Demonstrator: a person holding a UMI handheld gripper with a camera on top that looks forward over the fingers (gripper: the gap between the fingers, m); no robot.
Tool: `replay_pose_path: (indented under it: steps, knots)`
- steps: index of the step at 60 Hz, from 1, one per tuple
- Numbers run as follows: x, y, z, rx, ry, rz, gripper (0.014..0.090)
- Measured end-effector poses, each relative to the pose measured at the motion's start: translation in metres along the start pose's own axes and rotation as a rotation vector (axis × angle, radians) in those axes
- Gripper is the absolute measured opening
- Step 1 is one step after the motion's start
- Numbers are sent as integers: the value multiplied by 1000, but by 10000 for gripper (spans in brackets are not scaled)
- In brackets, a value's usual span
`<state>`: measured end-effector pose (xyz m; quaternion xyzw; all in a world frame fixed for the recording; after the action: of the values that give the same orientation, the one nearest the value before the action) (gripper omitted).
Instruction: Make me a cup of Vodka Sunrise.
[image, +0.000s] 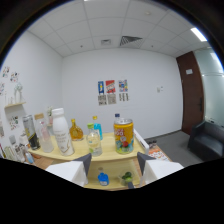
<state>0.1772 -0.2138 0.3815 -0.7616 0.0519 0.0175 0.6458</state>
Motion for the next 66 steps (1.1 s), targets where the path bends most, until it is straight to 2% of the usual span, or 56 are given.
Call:
replay_pose_path:
  steps: [7, 16, 27, 29, 32, 43, 56, 61, 66]
  knots:
    - [15, -24, 40, 35, -18, -25, 855]
    - [21, -27, 86, 30, -64, -47, 822]
    - [22, -31, 113, 45, -104, -54, 580]
    - [21, -33, 115, 52, -113, -61, 545]
    - [20, -33, 117, 51, -120, -66, 539]
    - [23, -37, 108, 51, -102, -87, 521]
    - [15, -74, 53, 137, -90, -64, 514]
    - [7, -59, 28, 129, -93, -38, 512]
    - [3, -18, 9, 82, -76, -18, 512]
